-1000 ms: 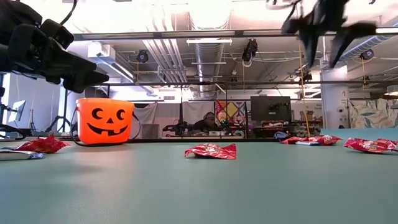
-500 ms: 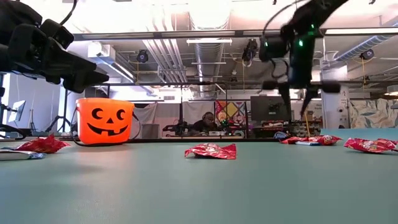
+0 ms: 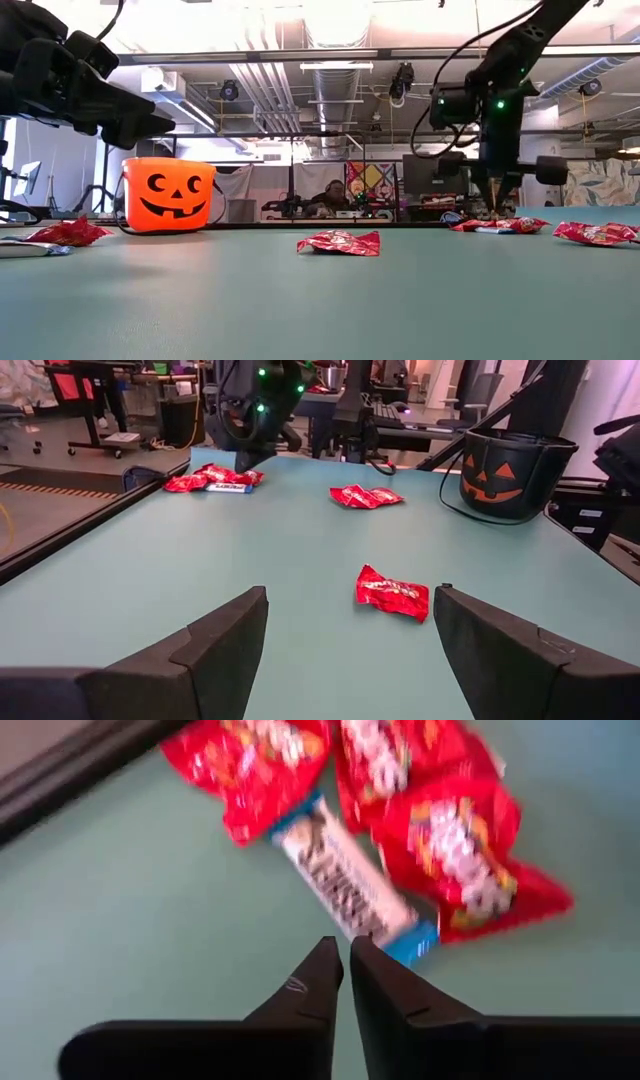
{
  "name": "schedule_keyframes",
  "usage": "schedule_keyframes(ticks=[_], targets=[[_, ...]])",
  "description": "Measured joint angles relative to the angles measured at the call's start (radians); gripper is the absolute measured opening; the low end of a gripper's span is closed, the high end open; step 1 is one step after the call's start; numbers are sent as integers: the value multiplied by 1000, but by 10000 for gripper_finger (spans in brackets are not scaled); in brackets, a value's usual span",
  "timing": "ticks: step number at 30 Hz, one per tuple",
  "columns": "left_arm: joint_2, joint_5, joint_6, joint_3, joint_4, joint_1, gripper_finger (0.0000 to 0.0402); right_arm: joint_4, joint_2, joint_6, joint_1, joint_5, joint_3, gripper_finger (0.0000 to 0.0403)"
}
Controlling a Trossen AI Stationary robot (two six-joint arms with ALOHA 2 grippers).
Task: Sort candy by brand, put in halloween buckets
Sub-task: Put the white chocolate into the black bucket
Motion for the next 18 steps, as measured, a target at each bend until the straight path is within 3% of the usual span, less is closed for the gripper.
schedule_keyframes(ticks=[11, 18], targets=[[0, 0, 0, 0, 0, 0, 272, 163, 85, -17, -33, 80, -77, 9], [0, 0, 0, 0, 0, 0, 272, 243, 127, -28, -33, 64, -99, 9]])
